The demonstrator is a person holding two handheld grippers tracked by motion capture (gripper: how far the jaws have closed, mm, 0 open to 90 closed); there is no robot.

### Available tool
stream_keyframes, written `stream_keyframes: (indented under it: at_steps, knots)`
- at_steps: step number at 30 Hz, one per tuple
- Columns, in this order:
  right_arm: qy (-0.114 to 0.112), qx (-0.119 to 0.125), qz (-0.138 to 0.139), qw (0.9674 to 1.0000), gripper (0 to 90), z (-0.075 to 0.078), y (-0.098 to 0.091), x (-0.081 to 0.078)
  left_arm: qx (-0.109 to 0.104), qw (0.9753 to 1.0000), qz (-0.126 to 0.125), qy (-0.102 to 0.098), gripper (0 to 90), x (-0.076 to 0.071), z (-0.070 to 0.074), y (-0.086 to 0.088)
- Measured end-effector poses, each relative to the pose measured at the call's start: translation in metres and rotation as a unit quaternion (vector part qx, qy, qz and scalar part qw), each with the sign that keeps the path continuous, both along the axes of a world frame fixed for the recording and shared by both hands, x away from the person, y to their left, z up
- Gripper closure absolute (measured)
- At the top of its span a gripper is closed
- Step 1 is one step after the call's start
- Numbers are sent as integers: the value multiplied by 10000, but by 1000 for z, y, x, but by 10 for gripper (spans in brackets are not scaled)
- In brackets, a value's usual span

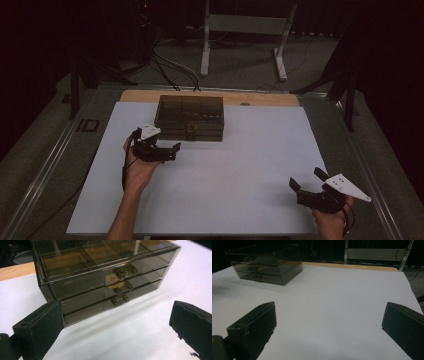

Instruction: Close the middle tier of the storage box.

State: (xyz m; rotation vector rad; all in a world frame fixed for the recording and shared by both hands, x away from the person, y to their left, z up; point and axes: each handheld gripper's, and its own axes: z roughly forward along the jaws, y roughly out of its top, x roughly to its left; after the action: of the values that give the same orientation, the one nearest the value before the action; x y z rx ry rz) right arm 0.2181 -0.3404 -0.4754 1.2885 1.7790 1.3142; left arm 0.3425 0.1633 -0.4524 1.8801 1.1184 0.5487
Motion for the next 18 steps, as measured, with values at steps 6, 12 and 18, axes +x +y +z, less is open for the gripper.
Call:
stream_keyframes:
  at_steps: [6,12,18]
  knots:
    - [3,-11,9,10000,0,0,1,0,-56,9998,-17,-197,7,-10,4,9]
    - [5,-8,22,10000,0,-1,1,1,-210,9990,18,-383,8,-25,8,22]
    - [15,-15,55,10000,0,-1,3,1,-266,9980,56,-579,8,-42,9,33]
